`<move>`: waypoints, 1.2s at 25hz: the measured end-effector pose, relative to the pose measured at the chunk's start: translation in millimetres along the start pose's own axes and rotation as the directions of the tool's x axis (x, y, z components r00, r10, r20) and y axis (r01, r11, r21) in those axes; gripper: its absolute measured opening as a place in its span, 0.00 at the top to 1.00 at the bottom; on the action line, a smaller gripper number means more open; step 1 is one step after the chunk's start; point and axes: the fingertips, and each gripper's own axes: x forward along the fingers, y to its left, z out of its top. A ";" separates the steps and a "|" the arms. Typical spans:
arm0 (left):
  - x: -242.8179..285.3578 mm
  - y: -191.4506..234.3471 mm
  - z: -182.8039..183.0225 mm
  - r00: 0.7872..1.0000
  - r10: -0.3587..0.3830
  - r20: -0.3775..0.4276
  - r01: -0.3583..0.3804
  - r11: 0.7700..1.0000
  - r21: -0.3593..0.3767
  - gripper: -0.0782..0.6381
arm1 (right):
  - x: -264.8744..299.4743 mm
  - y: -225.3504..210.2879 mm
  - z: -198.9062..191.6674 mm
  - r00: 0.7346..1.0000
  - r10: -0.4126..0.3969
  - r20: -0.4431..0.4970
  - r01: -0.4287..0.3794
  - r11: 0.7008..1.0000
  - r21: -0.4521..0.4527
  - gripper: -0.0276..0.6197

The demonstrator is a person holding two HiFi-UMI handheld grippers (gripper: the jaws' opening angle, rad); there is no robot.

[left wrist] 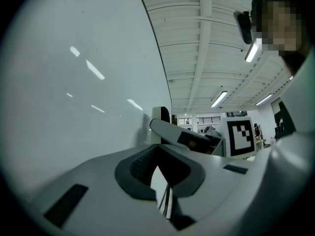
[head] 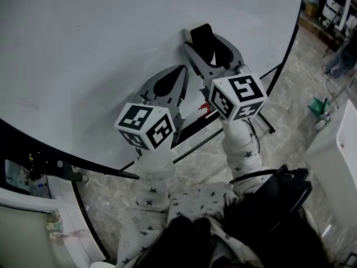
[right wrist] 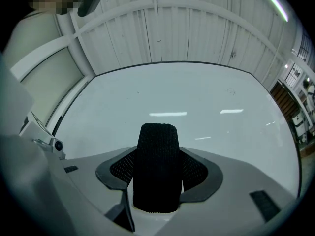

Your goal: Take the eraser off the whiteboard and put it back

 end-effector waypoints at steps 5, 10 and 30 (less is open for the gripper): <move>0.2 -2.5 0.3 1.000 -0.005 -0.008 0.005 1.000 0.006 0.89 | 1.1 -4.2 1.8 0.999 -0.034 -0.006 0.034 0.998 -0.054 0.56; -1.0 -4.1 1.7 1.000 -0.004 -0.008 0.004 1.000 0.007 0.89 | 3.5 -5.3 0.2 0.999 -0.049 -0.018 0.047 0.995 -0.092 0.56; 0.3 -2.8 -3.3 1.000 -0.011 -0.018 0.011 1.000 -0.006 0.89 | 7.5 -4.5 -0.4 0.999 -0.040 0.035 0.044 0.993 -0.111 0.51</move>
